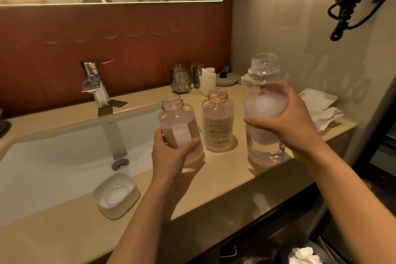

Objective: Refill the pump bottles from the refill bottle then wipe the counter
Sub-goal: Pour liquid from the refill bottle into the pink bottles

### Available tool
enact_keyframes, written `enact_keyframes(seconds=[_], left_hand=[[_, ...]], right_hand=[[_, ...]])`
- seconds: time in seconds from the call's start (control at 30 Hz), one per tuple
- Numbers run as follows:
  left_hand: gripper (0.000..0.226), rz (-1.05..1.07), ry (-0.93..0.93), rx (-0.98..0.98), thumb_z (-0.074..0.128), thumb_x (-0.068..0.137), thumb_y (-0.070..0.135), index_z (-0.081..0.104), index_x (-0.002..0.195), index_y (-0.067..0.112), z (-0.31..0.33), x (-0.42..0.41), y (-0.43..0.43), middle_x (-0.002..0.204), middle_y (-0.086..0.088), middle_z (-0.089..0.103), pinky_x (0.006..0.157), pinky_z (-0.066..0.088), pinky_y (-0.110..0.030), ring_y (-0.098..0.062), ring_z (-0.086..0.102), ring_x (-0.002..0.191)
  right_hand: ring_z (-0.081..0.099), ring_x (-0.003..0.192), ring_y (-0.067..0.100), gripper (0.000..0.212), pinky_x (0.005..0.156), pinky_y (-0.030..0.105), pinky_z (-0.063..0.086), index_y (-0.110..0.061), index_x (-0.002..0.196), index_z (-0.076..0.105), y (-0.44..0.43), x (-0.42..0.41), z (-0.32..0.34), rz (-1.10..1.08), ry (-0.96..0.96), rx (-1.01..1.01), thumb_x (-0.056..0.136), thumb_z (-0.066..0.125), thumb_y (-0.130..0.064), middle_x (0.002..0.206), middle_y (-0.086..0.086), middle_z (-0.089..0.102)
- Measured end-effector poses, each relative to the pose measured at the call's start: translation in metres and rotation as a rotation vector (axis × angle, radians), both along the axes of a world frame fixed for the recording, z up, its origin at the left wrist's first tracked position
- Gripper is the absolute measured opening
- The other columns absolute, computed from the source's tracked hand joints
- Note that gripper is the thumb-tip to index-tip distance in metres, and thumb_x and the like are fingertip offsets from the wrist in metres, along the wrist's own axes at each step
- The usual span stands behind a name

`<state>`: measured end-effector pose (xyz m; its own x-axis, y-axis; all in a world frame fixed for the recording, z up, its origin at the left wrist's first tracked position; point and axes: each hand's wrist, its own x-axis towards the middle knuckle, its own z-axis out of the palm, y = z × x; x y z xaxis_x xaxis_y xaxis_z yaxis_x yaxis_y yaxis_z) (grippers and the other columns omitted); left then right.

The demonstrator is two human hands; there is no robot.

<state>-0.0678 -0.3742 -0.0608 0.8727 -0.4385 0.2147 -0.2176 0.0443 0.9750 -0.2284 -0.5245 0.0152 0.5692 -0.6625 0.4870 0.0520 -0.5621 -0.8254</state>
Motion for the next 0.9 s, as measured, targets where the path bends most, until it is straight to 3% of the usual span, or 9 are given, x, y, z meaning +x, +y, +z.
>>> enact_keyframes(seconds=[0.17, 0.27, 0.33, 0.43, 0.53, 0.63, 0.73, 0.9], left_hand=[[0.073, -0.009, -0.018, 0.074, 0.081, 0.07, 0.014, 0.038, 0.13, 0.013, 0.012, 0.02, -0.022, 0.121, 0.0, 0.05, 0.085, 0.047, -0.03, -0.018, 0.05, 0.108], [0.072, -0.033, 0.03, 0.078, 0.081, 0.07, 0.012, 0.04, 0.128, 0.011, 0.015, 0.032, -0.04, 0.125, -0.006, 0.053, 0.091, 0.051, -0.039, -0.023, 0.053, 0.112], [0.069, -0.053, 0.077, 0.055, 0.081, 0.07, 0.01, 0.041, 0.125, 0.011, 0.017, 0.04, -0.05, 0.123, -0.01, 0.055, 0.084, 0.054, -0.039, -0.025, 0.056, 0.11], [0.064, -0.12, 0.146, -0.017, 0.078, 0.072, 0.005, 0.04, 0.123, 0.017, 0.021, 0.05, -0.062, 0.119, -0.005, 0.057, 0.07, 0.052, -0.026, -0.017, 0.059, 0.101], [0.063, -0.161, 0.177, -0.048, 0.076, 0.074, 0.002, 0.04, 0.124, 0.015, 0.021, 0.059, -0.072, 0.118, -0.006, 0.057, 0.067, 0.052, -0.024, -0.016, 0.06, 0.101], [0.062, -0.187, 0.129, 0.02, 0.077, 0.073, 0.004, 0.042, 0.122, 0.016, 0.019, 0.065, -0.084, 0.116, -0.005, 0.055, 0.078, 0.054, -0.032, -0.023, 0.057, 0.107], [0.073, -0.252, 0.087, 0.074, 0.079, 0.071, 0.007, 0.039, 0.132, 0.02, 0.017, 0.069, -0.094, 0.126, -0.003, 0.053, 0.09, 0.052, -0.041, -0.024, 0.053, 0.114], [0.071, -0.285, 0.053, 0.072, 0.077, 0.075, 0.011, 0.04, 0.134, 0.02, 0.008, 0.07, -0.107, 0.125, 0.0, 0.056, 0.087, 0.053, -0.036, -0.017, 0.055, 0.112]], right_hand=[[0.053, 0.107, 0.012, 0.079, 0.09, 0.039, 0.048, -0.031, 0.119, 0.045, -0.003, 0.007, -0.001, 0.043, -0.025, 0.026, 0.052, 0.085, -0.021, 0.112, -0.013, 0.054], [0.054, 0.103, 0.005, 0.076, 0.083, 0.029, 0.05, -0.032, 0.118, 0.046, -0.003, 0.011, -0.006, 0.057, -0.049, 0.035, 0.054, 0.086, -0.017, 0.111, -0.015, 0.054], [0.054, 0.101, 0.001, 0.076, 0.079, 0.022, 0.049, -0.03, 0.117, 0.047, -0.003, 0.014, -0.01, 0.073, -0.077, 0.051, 0.054, 0.085, -0.013, 0.108, -0.018, 0.054], [0.056, 0.104, 0.007, 0.076, 0.081, 0.023, 0.049, -0.028, 0.117, 0.048, -0.005, 0.016, -0.018, 0.106, -0.111, 0.096, 0.053, 0.085, -0.01, 0.112, -0.012, 0.057], [0.057, 0.105, 0.007, 0.08, 0.082, 0.022, 0.05, -0.028, 0.12, 0.048, -0.008, 0.018, -0.023, 0.124, -0.11, 0.103, 0.053, 0.088, -0.01, 0.114, -0.009, 0.059], [0.058, 0.104, 0.006, 0.082, 0.082, 0.023, 0.05, -0.03, 0.119, 0.049, -0.013, 0.019, -0.025, 0.108, -0.101, 0.093, 0.047, 0.086, -0.023, 0.113, -0.011, 0.06], [0.058, 0.104, 0.005, 0.083, 0.087, 0.029, 0.05, -0.035, 0.115, 0.05, -0.016, 0.019, -0.026, 0.088, -0.091, 0.094, 0.039, 0.084, -0.037, 0.111, -0.014, 0.06], [0.056, 0.106, 0.003, 0.083, 0.093, 0.035, 0.048, -0.041, 0.114, 0.049, -0.022, 0.021, -0.028, 0.069, -0.061, 0.092, 0.036, 0.08, -0.045, 0.11, -0.02, 0.059]])
